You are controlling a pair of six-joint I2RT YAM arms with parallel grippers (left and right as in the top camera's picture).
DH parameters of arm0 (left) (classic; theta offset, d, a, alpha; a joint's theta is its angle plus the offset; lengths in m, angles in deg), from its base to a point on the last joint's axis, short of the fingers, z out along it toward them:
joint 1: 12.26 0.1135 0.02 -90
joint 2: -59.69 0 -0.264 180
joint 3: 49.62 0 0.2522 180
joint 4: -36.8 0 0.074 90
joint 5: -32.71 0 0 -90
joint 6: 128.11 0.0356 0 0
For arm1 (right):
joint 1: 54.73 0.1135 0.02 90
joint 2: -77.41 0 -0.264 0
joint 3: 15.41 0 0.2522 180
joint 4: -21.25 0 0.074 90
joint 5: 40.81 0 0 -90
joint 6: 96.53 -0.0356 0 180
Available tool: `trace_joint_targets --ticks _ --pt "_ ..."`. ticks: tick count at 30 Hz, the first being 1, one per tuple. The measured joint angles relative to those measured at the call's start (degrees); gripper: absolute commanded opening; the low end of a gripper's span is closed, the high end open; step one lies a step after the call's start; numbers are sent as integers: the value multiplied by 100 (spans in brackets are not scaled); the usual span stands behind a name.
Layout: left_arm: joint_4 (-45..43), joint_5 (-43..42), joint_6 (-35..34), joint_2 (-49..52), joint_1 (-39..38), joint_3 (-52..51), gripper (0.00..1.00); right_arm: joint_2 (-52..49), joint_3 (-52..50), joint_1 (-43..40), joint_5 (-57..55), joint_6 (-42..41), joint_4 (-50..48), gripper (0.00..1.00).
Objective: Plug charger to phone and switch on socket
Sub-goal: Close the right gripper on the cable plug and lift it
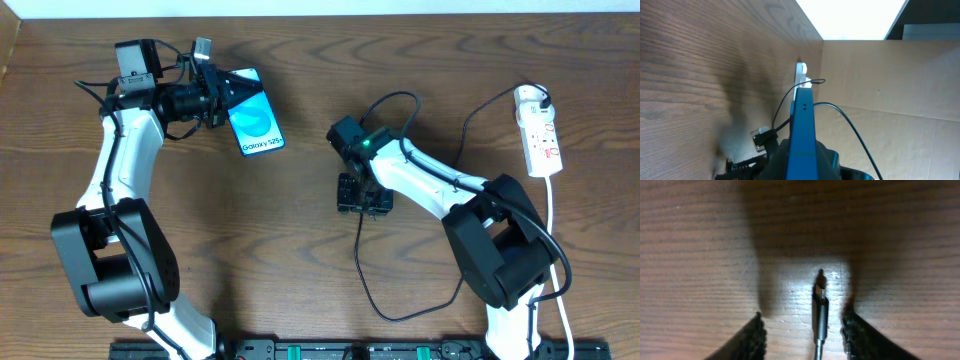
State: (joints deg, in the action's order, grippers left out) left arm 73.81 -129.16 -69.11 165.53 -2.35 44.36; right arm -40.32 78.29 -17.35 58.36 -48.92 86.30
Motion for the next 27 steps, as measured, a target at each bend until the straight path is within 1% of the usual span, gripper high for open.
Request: trace_joint_targets --ticks 1,3,4,5,6,17,19,22,27 --pt "0 0 0 0 0 0 7 0 -4 13 -13 11 -13 31" --pt "2 0 0 0 0 0 7 0 -11 42 -22 13 -20 15" --pt "0 0 0 0 0 0 7 0 -20 55 -13 13 -33 8" --pt "2 0 0 0 0 0 8 0 -24 68 -13 22 -33 3" --pt "2 0 0 0 0 0 7 0 -26 81 -13 9 -33 1" --pt "2 0 0 0 0 0 7 -2 -42 68 79 90 -109 1" --pt "2 0 0 0 0 0 7 -2 -61 -22 356 254 -297 1" --pt "9 0 0 0 0 0 7 -48 -98 -302 1119 702 -831 1" --pt "11 0 0 0 0 0 7 -94 -109 -1012 2776 1670 -1705 1"
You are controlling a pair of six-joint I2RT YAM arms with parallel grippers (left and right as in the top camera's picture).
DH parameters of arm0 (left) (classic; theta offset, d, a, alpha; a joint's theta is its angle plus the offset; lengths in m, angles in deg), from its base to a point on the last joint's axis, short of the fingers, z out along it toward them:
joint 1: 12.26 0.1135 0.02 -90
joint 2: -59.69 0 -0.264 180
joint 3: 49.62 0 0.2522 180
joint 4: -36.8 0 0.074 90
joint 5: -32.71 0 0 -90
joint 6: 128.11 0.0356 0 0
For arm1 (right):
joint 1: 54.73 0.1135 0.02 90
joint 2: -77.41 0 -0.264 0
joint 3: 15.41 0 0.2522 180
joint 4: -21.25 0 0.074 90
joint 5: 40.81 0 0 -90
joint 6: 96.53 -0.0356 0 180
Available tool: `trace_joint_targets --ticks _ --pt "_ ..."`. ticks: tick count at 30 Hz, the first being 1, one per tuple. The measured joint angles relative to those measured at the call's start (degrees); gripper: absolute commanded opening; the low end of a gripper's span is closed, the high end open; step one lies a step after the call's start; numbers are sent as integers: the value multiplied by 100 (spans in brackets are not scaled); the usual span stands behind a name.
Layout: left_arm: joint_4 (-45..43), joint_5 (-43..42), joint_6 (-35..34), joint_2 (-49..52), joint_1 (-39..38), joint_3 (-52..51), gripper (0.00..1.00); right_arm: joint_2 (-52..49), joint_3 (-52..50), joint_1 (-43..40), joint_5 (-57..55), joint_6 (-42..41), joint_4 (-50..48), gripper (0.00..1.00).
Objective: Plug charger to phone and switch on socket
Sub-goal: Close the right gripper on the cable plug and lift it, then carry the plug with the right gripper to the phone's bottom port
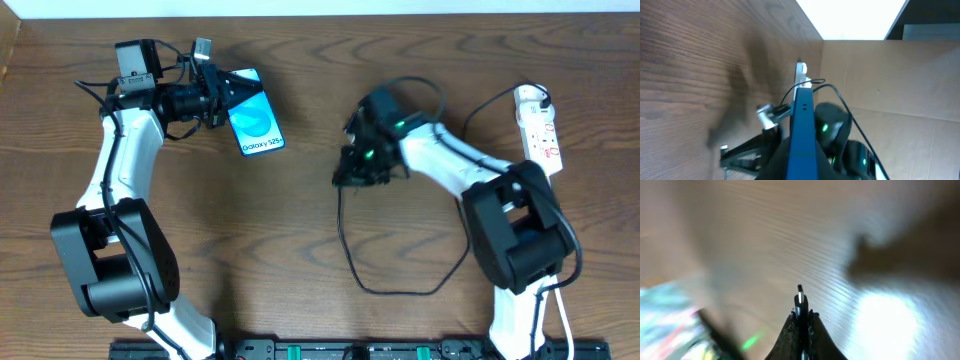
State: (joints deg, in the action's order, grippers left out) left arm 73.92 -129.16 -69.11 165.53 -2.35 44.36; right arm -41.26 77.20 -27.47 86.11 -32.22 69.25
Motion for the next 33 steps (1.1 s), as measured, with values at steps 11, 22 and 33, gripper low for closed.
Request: trace_joint_targets --ticks 11,22,33 --pt "-1080 -234 -15 0 -216 -11 7 0 -26 -960 3740 1755 -1620 1" --pt "-3303 -321 -973 0 -726 -20 7 0 -28 -1005 4990 1386 -2896 1" --pt "-3921 697 -1794 0 -927 -20 7 0 -28 -1005 5097 763 -3532 1"
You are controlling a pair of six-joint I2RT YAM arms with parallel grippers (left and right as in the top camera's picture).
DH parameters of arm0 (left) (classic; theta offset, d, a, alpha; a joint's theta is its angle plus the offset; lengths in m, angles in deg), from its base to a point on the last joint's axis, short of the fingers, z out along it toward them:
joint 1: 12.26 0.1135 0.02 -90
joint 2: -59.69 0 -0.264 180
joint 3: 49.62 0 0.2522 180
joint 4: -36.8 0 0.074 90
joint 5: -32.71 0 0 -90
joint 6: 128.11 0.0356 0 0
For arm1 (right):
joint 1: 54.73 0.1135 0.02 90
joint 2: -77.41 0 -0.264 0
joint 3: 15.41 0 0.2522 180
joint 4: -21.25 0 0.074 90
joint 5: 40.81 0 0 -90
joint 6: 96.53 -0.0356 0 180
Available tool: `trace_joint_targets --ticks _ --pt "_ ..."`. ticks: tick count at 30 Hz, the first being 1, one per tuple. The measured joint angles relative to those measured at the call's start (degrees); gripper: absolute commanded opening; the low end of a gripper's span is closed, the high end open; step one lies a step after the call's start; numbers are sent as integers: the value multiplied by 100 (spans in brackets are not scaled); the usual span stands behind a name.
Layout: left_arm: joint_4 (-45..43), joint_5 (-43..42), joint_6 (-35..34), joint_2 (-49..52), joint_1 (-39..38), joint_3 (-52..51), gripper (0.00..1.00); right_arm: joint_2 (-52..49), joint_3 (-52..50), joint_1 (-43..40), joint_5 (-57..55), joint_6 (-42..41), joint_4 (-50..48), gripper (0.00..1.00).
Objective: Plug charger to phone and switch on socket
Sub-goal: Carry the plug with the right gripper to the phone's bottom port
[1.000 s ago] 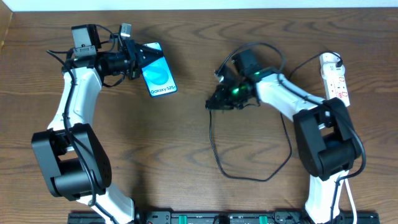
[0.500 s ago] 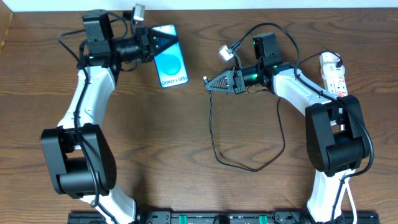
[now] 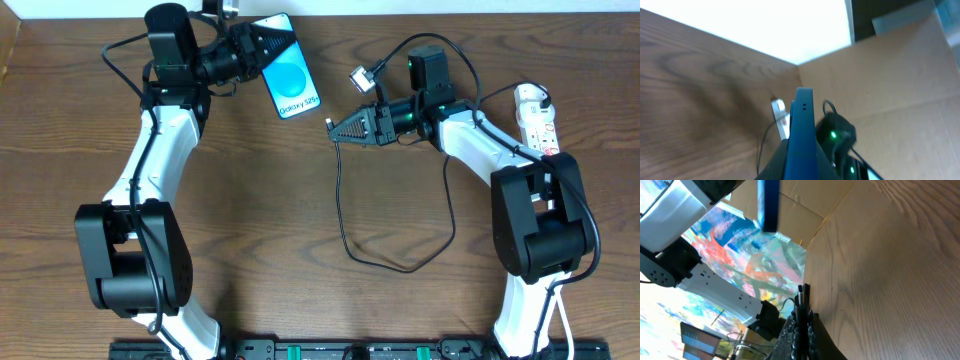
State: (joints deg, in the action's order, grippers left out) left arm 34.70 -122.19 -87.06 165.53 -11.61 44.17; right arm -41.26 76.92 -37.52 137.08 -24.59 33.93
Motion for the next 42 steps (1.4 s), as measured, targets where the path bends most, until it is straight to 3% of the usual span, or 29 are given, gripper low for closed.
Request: trace_joint_targets --ticks 9,17,30,38,42 --pt "-949 413 -201 0 0 0 7 0 -11 133 39 -1082 -1591 1" --pt "-1102 398 -400 0 0 0 7 0 -15 398 87 -2245 -2990 1" --pt "-1429 -186 -527 0 0 0 7 0 -15 398 -20 -2855 -3279 1" --pt "-1440 -247 -527 0 0 0 7 0 -20 398 -28 -3676 -4647 1" --pt "-1464 -227 -560 0 0 0 7 0 -20 398 -28 -3960 -4787 1"
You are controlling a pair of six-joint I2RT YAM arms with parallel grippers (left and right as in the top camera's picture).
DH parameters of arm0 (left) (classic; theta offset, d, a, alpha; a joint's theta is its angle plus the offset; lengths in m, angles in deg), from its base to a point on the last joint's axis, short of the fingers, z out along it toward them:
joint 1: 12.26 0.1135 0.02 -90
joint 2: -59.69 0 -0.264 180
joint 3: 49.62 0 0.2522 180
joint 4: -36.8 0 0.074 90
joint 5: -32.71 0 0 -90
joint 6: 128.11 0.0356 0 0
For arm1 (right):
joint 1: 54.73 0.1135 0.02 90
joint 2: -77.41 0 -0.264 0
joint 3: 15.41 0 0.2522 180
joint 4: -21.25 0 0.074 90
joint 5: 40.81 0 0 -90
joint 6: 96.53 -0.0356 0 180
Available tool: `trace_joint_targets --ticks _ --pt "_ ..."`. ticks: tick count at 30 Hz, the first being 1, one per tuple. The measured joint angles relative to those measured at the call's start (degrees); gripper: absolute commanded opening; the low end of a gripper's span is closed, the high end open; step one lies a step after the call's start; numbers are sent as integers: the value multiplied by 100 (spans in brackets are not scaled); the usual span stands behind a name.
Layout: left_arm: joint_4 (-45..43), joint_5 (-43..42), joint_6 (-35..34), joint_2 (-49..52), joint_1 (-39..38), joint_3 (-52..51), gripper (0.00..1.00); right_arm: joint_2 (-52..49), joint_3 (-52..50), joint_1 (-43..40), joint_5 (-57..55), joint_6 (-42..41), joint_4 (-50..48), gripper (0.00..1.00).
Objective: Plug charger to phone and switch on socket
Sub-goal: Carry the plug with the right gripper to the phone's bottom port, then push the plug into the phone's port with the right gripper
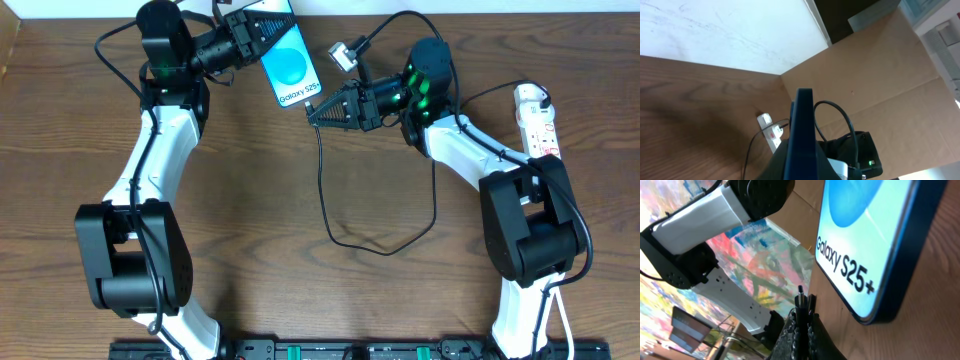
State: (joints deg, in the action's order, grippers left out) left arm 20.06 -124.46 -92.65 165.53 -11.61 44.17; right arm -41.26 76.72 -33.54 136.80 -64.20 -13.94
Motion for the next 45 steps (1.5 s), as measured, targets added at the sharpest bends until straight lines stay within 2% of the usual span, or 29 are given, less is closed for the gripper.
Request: trace_joint_targets --ticks 6,13,45 --pt "-511 144 -387 0 0 0 7 0 0 0 2 -177 -15 1" --pt "-553 243 -697 0 0 0 7 0 0 0 2 -205 -15 1" --pt "-555 20 -737 0 0 0 7 0 0 0 -369 -365 -146 1"
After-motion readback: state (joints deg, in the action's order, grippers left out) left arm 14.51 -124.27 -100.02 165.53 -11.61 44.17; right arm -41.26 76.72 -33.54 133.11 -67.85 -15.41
